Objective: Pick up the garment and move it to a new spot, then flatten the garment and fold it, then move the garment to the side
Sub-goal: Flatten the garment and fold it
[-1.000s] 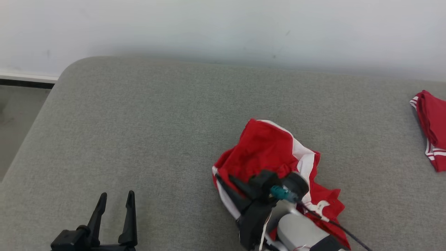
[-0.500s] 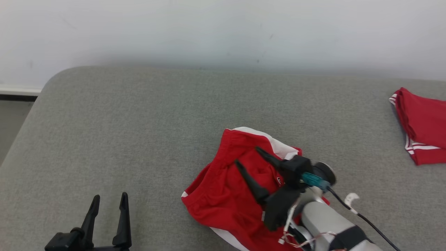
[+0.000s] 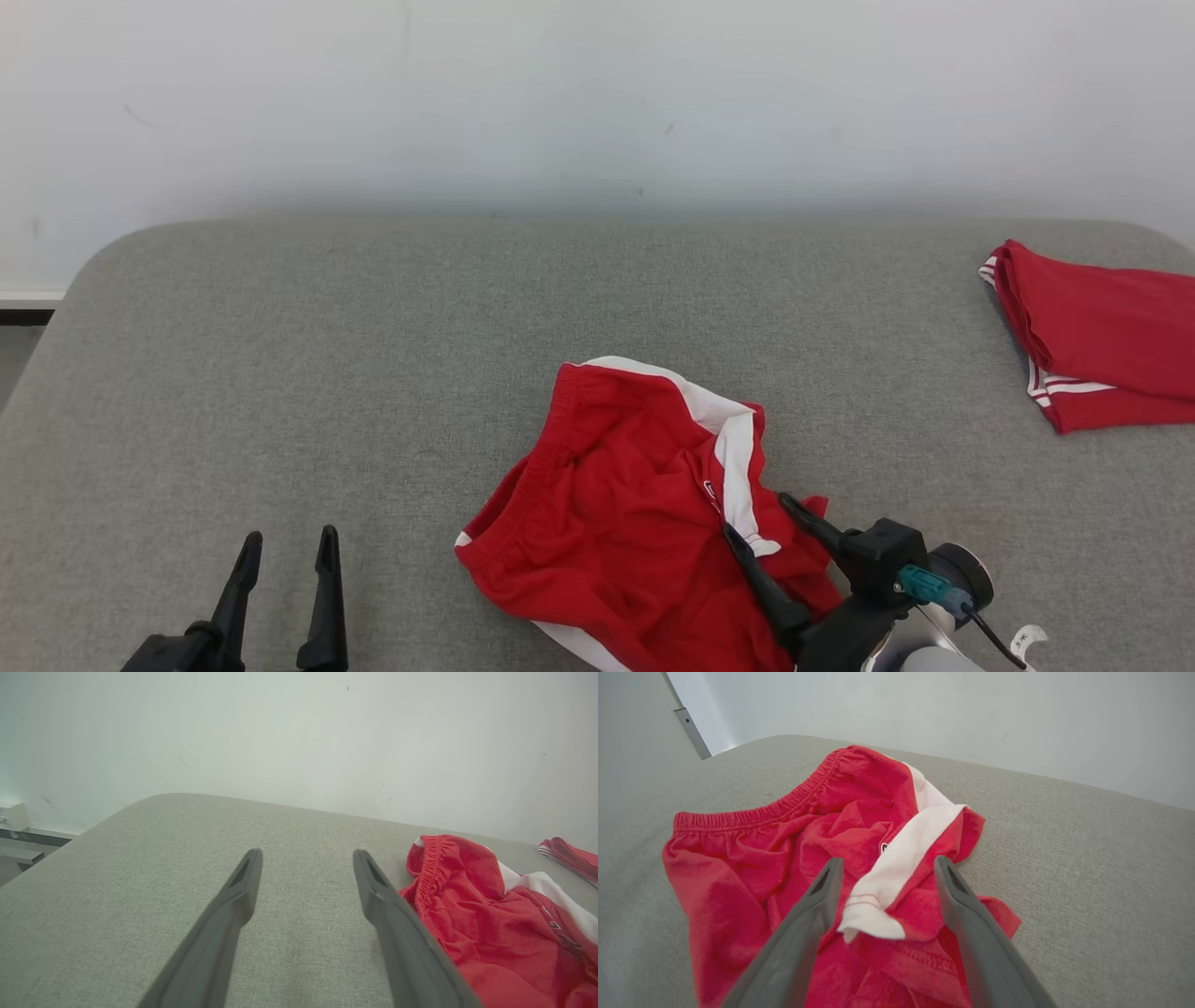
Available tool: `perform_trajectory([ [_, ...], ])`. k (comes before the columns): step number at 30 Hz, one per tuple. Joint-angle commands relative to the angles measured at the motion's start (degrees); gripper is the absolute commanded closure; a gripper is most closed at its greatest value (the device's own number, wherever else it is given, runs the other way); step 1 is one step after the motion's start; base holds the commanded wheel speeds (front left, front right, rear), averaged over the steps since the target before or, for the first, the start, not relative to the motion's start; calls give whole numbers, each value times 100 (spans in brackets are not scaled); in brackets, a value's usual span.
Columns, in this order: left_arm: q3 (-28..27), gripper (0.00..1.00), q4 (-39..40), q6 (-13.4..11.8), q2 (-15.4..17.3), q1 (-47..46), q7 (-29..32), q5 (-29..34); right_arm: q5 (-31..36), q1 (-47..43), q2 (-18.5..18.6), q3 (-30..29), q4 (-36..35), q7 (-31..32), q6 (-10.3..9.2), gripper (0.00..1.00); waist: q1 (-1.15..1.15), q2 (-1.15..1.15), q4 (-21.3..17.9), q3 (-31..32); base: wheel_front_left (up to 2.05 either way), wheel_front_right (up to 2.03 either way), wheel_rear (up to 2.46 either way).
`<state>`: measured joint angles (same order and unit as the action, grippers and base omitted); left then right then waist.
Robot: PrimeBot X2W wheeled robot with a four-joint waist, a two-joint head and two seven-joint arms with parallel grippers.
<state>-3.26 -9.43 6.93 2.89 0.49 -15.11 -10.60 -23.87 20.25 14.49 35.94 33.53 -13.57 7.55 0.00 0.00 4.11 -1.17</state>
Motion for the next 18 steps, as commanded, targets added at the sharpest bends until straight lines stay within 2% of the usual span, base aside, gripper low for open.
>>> perform_trajectory([
  [1,-6,0,20,-2,0,65,-2,10,109,-105,4,-50,-63,41,-17,0,0,0,7,-28,0,0,0],
  [2,-1,0,22,-6,1,69,-2,8,108,-147,-41,-74,-69,97,-16,0,0,0,14,-40,0,0,0],
  [3,8,0,23,-6,1,69,-2,3,165,-159,-45,-96,-35,177,-16,15,0,0,25,-57,0,0,0],
  [4,8,0,23,-6,1,69,-2,3,165,-159,-45,-96,-35,177,-16,15,0,0,25,-57,0,0,0],
  [5,12,0,19,-5,1,61,-2,-3,249,-125,-27,-118,-11,216,-17,67,0,0,36,-71,0,0,0],
  [6,19,0,17,-5,0,53,-2,-8,298,-87,-48,-148,2,231,-17,100,0,0,45,-83,0,0,0],
  [11,18,0,16,-6,-1,36,-2,-17,502,185,-139,-477,87,271,-17,100,0,0,70,-113,0,0,0],
  [18,67,0,9,-3,0,-142,-2,-36,468,1262,246,-875,228,413,-17,100,0,0,139,-285,0,0,0],
])
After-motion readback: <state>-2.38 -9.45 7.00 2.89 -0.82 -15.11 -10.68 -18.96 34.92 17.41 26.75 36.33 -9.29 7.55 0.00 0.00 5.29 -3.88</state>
